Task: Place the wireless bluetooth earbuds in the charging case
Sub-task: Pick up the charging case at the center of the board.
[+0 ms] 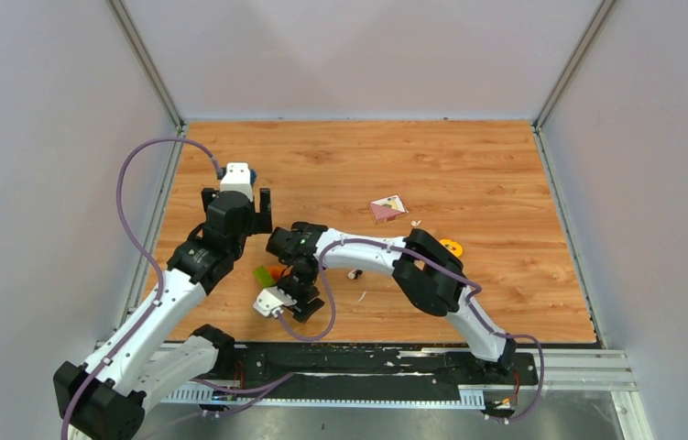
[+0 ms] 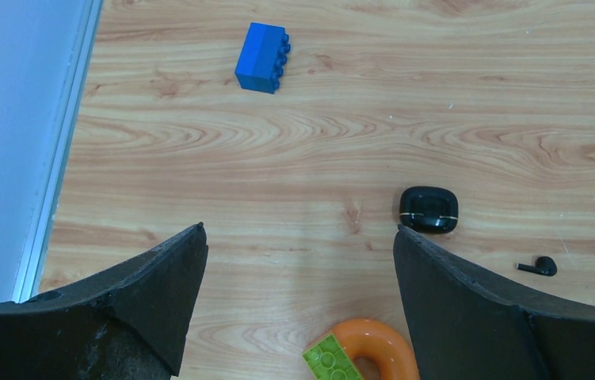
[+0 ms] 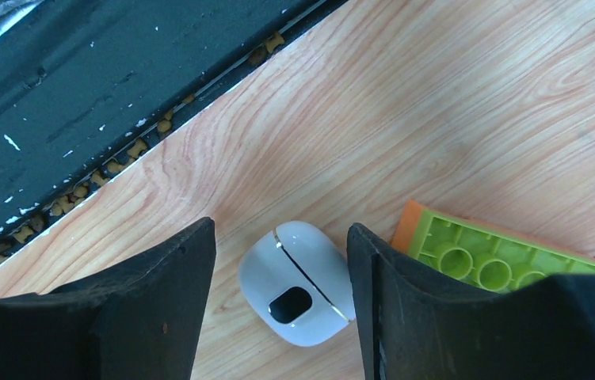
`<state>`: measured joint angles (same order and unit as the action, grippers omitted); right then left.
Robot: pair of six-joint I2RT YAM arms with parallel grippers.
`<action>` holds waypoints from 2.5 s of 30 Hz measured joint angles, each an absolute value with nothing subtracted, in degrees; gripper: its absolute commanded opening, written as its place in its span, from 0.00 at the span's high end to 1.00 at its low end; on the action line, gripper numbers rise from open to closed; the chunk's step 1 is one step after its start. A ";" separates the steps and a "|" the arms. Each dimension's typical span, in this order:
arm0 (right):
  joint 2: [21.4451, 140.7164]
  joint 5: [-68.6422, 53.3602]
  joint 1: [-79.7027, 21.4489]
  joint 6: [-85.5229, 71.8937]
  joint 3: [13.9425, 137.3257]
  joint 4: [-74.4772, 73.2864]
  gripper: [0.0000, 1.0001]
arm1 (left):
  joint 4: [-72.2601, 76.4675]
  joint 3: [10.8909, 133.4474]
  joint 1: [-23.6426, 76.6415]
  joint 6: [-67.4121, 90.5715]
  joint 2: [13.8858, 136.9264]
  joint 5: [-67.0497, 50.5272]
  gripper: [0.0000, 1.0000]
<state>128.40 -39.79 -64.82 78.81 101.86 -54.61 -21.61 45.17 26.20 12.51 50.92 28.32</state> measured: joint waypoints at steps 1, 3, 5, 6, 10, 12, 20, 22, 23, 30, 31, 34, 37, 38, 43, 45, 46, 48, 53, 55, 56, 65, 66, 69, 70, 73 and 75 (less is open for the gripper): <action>128.68 -39.40 -64.84 78.81 101.86 -54.65 0.38 | -21.61 45.17 26.20 12.53 50.92 28.29 0.07; 129.03 -38.70 -64.86 78.89 101.84 -54.65 0.37 | -21.61 45.17 26.20 12.51 50.96 28.10 0.07; 129.05 -37.87 -64.86 79.02 101.62 -54.61 0.36 | -21.61 45.17 26.20 12.53 51.00 27.86 0.07; 129.05 -37.47 -64.86 79.07 101.51 -54.59 0.36 | -21.61 45.17 26.20 12.51 51.03 27.68 0.07; 128.20 -36.73 -64.86 79.13 100.07 -53.93 0.35 | -21.61 45.17 26.20 12.51 51.16 27.11 0.07; 127.35 -36.21 -64.86 79.18 98.74 -53.67 0.36 | -21.61 45.17 26.20 12.51 51.18 26.98 0.07; 124.07 -34.89 -64.60 78.08 93.62 -50.39 0.38 | -21.58 45.17 26.20 12.53 51.24 26.04 0.08; 123.55 -34.44 -64.42 77.54 92.82 -49.78 0.38 | -21.58 45.17 26.20 12.53 51.33 25.87 0.08; 123.35 -34.30 -64.31 77.14 92.51 -49.54 0.38 | -21.61 45.17 26.20 12.51 51.40 25.78 0.08; 121.58 -34.06 -63.13 73.84 89.43 -46.26 0.37 | -21.58 45.17 26.20 12.53 51.55 25.36 0.08; 121.38 -34.06 -62.89 73.28 89.06 -45.89 0.38 | -21.58 45.17 26.20 12.53 51.57 25.30 0.08; 121.30 -34.04 -62.43 71.50 88.88 -45.50 0.38 | -21.58 45.17 26.20 12.53 51.62 24.91 0.08; 121.30 -33.85 -62.17 69.52 88.86 -45.01 0.40 | -21.58 45.17 26.20 12.53 51.64 24.53 0.08; 121.30 -33.80 -62.15 68.95 88.86 -44.88 0.40 | -21.58 45.17 26.20 12.53 51.64 24.47 0.08; 121.16 -33.85 -62.06 66.61 88.20 -43.22 0.43 | -21.58 45.17 26.20 12.53 51.64 24.43 0.08; 120.84 -33.93 -62.06 65.56 87.55 -42.17 0.43 | -21.58 45.17 26.20 12.53 51.64 24.27 0.08; 120.68 -34.02 -62.04 65.23 87.20 -41.74 0.45 | -21.58 45.17 26.20 12.53 51.66 24.23 0.08; 119.96 -34.15 -62.04 63.77 85.78 -39.94 0.53 | -21.58 45.17 26.20 12.53 51.66 24.08 0.08; 117.82 -33.67 -61.84 60.66 82.06 -35.68 0.65 | -21.54 45.17 26.20 12.58 52.05 23.35 0.08; 116.05 -32.49 -61.67 59.44 79.66 -33.74 0.67 | -21.32 45.17 26.20 12.80 52.56 22.48 0.08; 114.83 -31.62 -61.54 58.89 78.13 -33.10 0.67 | -21.17 45.17 26.20 13.02 52.88 21.96 0.08; 95.29 -29.71 -49.60 51.59 68.29 -33.12 0.69 | -19.16 45.45 26.11 21.52 57.52 6.81 0.16; 91.94 -29.15 -47.64 50.65 67.33 -32.58 0.69 | -17.04 44.93 26.09 23.22 57.54 3.27 0.17; 82.08 -26.11 -43.64 48.53 64.25 -30.59 0.69 | -3.88 39.27 26.09 29.17 56.38 -8.14 0.18; 79.15 -24.88 -43.24 48.07 63.05 -29.67 0.69 | 1.56 36.05 26.09 31.46 55.83 -11.79 0.18; 72.71 -21.74 -43.42 47.44 59.77 -27.40 0.68 | 17.28 25.82 26.30 37.58 55.24 -20.21 0.17; 71.07 -20.25 -43.51 47.16 58.57 -26.46 0.68 | 25.04 20.86 26.89 40.36 55.72 -24.38 0.18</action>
